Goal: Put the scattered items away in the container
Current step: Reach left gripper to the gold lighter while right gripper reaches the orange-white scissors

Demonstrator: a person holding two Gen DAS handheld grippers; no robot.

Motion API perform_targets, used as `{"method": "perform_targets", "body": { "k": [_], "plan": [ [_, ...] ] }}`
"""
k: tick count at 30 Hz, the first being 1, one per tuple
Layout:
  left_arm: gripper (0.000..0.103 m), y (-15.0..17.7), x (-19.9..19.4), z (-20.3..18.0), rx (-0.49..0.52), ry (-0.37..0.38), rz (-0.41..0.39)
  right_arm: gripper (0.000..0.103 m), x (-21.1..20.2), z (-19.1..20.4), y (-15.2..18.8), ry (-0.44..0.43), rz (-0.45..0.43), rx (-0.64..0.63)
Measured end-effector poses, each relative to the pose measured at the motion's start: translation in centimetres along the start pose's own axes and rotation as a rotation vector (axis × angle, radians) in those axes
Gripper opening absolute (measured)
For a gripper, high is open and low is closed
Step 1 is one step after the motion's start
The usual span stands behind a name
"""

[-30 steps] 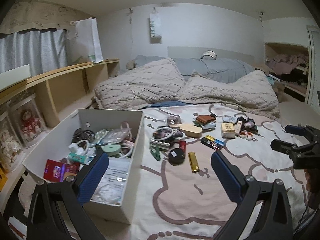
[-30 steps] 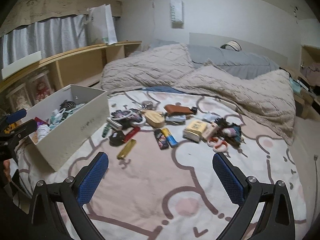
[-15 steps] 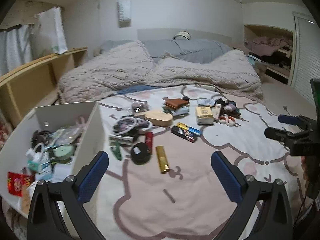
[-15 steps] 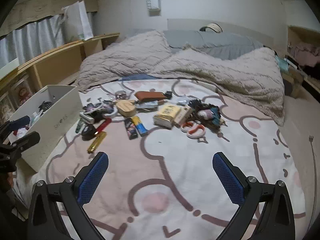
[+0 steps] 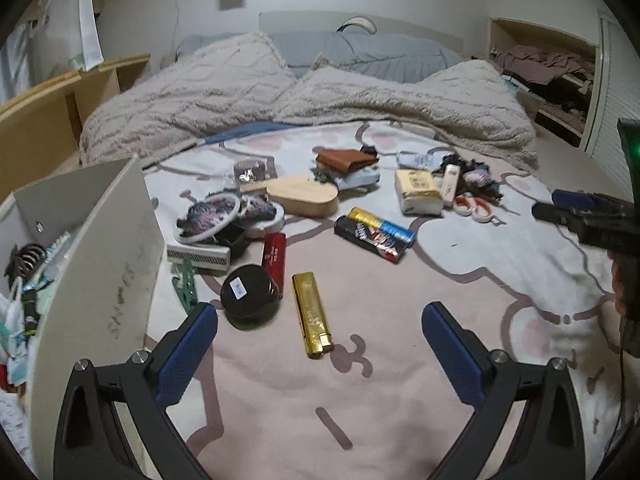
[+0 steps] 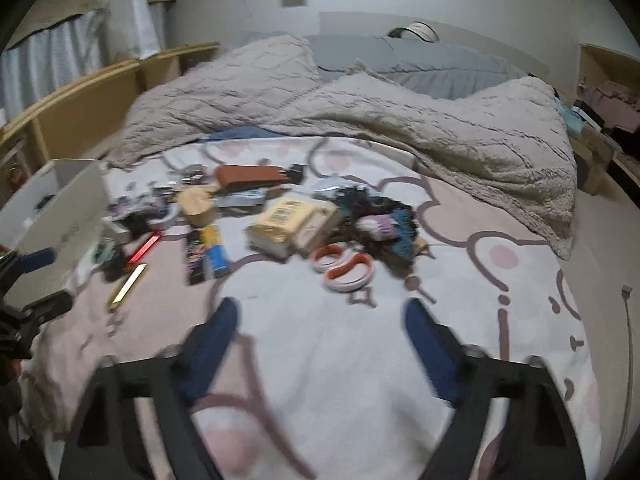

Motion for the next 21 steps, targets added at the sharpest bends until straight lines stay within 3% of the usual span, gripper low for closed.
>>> {"method": "perform_targets", "body": {
  "k": [5, 12, 21],
  "plan": [
    [0.102, 1.1, 2.5, 0.2, -0.049, 0.003, 0.058, 0.052, 2.8, -3.0, -0.5, 0.038, 0.035, 0.053],
    [0.101, 2.3, 4.2, -0.2, -0.049, 0.003, 0.095, 0.051, 6.2, -6.4, -0.7, 0.063, 0.092, 0.203],
    [0.101, 4.1, 6.1, -0.8, -0.063, 0.011, 0.165, 0.051, 9.8, -7.8, 0.6, 0.171, 0.186, 0.144]
  ]
}}
Point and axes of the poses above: each gripper's, at about its wrist camera, not at the fingertips, and x roughly the way its jaws point, z to its left, y to its underside, the point moved 10 cm from there along x, roughly the way its jaws point, and after that the axes turned 15 degrees about -y, right-handed, at the moved point
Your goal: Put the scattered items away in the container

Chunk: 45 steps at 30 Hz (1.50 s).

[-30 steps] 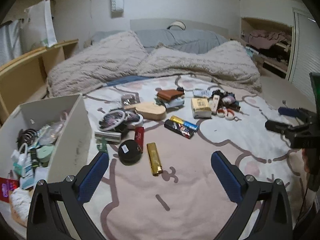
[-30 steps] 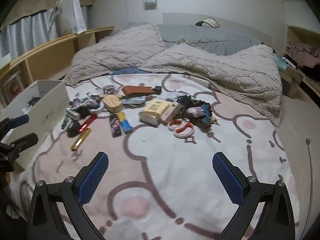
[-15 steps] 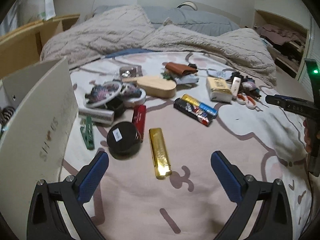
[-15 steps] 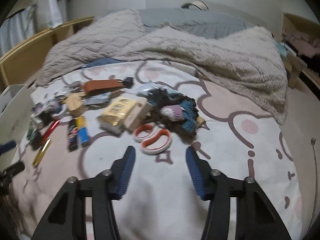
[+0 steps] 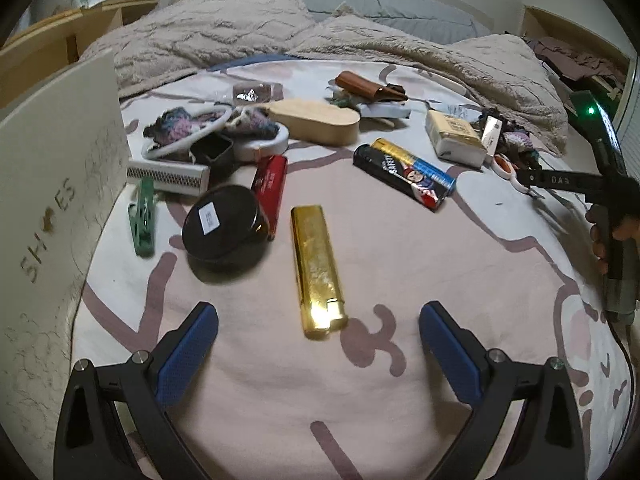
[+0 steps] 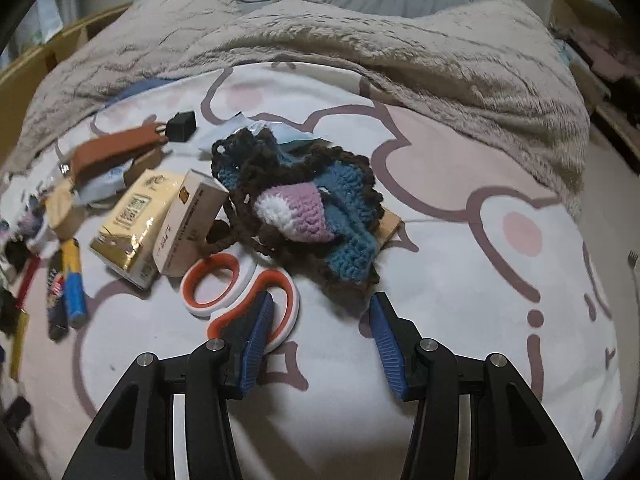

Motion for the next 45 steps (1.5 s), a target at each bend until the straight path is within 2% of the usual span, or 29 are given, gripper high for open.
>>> {"method": "perform_targets", "body": {
  "k": [2, 6, 10, 16, 28, 30, 35, 37, 40, 42, 45],
  "plan": [
    [0.101, 0.1, 0.1, 0.1, -0.009, 0.005, 0.002, 0.051, 0.2, 0.0, 0.0, 0.015, 0.004, -0.027],
    [0.103, 0.4, 0.4, 0.2, -0.029, 0.028, 0.010, 0.051, -0.2, -0.1, 0.9, -0.021, -0.007, -0.027],
    [0.103, 0.4, 0.5, 0.2, -0.042, 0.044, 0.018, 0.051, -0.7, 0.7, 2.1, -0.015, 0.013, -0.082],
    [0.103, 0.5, 0.5, 0.2, -0.044, 0.044, 0.004, 0.051, -2.7, 1.7, 5.2, -0.043, 0.020, -0.120],
    [0.100, 0.3, 0.4, 0.7, -0.074, 0.055, -0.014, 0.051, -7.0, 3.5, 11.6, -0.120, 0.012, -0.112],
    [0.092, 0.3, 0.4, 1.0, -0.085, 0.044, -0.016, 0.051, -7.6, 3.9, 12.6, -0.130, 0.007, -0.116],
    [0.081, -0.2, 0.7, 1.0, -0.079, 0.018, -0.019, 0.051, -9.4, 5.3, 14.9, -0.133, -0.030, -0.150],
    [0.074, -0.3, 0.8, 0.8, -0.062, 0.002, -0.023, 0.051, -10.1, 6.0, 15.7, -0.139, -0.045, -0.168],
    [0.056, -0.4, 0.7, 0.5, -0.041, 0.004, -0.035, 0.051, -10.9, 6.6, 16.8, -0.148, -0.076, -0.194],
    [0.040, -0.5, 0.5, 0.1, -0.030, 0.023, -0.042, 0.051, -11.3, 6.9, 17.1, -0.143, -0.108, -0.213],
    [0.024, -0.4, 0.2, -0.5, -0.014, 0.061, -0.049, 0.052, -11.4, 7.0, 17.2, -0.135, -0.131, -0.220]
  ]
}}
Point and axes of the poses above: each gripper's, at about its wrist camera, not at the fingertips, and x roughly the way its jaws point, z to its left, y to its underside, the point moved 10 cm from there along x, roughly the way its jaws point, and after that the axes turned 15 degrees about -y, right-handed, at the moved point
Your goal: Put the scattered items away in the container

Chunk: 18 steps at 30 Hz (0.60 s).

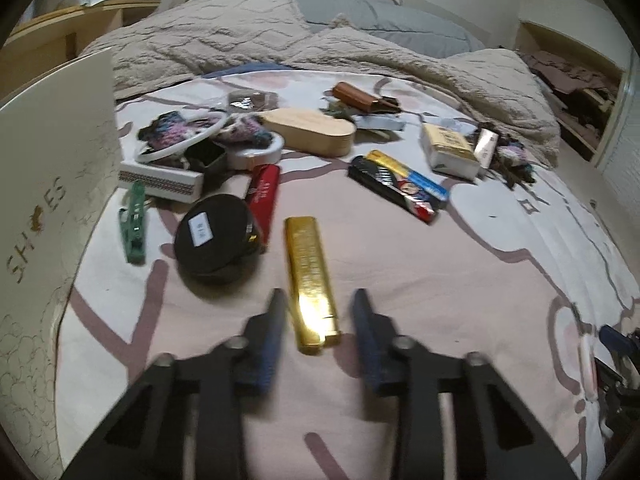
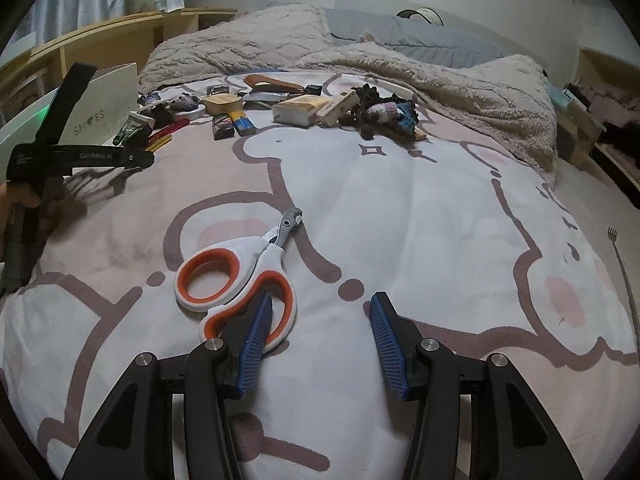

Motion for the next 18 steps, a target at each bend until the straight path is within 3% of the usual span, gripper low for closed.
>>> {"method": "perform_targets", "body": {
  "k": [6, 12, 15, 16, 18],
  "plan": [
    [0.020, 0.5, -1.3, -1.9, 0.041, 0.117, -0.009, 0.052, -0.1, -0.1, -0.1, -0.001, -0.015, 0.002],
    [0.021, 3.5, -4.2, -5.4, 0.204, 0.252, 0.010, 0.053, 0.0, -0.1, 0.0, 0.003, -0.022, 0.002],
    [0.021, 4.7, -5.4, -5.7, 0.253, 0.269, 0.016, 0.053, -0.1, -0.1, 0.0, 0.005, -0.024, 0.002],
    [0.023, 4.9, -5.6, -5.5, 0.258, 0.265, 0.016, 0.054, -0.1, -0.1, 0.0, 0.005, -0.024, 0.002],
    [0.035, 5.2, -5.8, -5.0, 0.252, 0.263, 0.019, 0.055, -0.1, -0.2, 0.0, 0.008, -0.026, 0.004]
  ]
}}
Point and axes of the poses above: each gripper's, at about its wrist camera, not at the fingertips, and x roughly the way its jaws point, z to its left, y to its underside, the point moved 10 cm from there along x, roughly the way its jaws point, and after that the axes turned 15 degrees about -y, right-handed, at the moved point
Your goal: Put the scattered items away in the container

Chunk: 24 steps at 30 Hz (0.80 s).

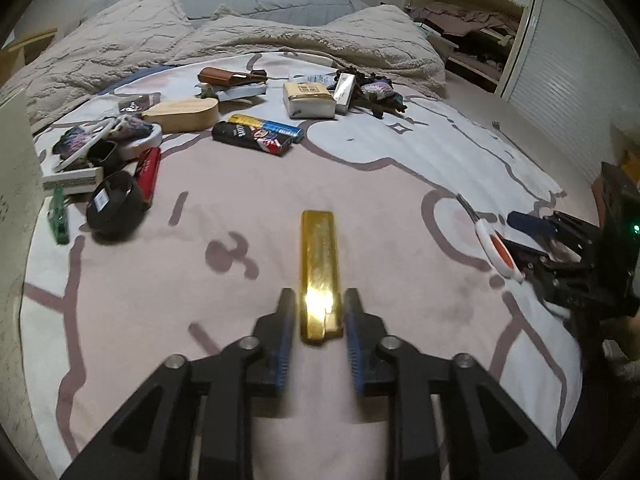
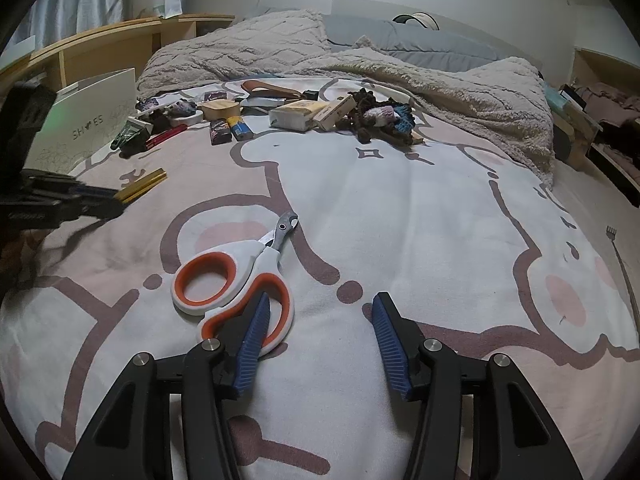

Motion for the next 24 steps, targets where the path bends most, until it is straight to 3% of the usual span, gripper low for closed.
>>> {"method": "perform_targets", "body": {
  "k": [4, 7, 9, 13, 24],
  "plan": [
    [0.039, 0.4, -0.3, 0.5, 0.011, -0.032, 0.000, 0.058, 0.1, -0.3, 0.0, 0.004, -0.002, 0.010],
    [0.047, 0.6, -0.4, 2.1, 0.022, -0.170, -0.012, 0.060, 0.0, -0.3, 0.0, 0.001, -0.004, 0.019],
    [0.061, 0.6, -0.2, 4.0, -0.012, -0.254, -0.013, 0.060, 0.0, -0.4, 0.0, 0.003, -0.005, 0.020],
    [0.061, 0.6, 0.2, 6.2, -0.104, -0.276, -0.001, 0.061, -0.1, -0.4, 0.0, -0.003, -0.014, 0.027],
    [0.070, -0.7, 1.8, 8.7, -0.192, -0.350, 0.052, 0.061, -1.4, -0.6, -0.3, -0.088, -0.117, 0.086]
  ]
}}
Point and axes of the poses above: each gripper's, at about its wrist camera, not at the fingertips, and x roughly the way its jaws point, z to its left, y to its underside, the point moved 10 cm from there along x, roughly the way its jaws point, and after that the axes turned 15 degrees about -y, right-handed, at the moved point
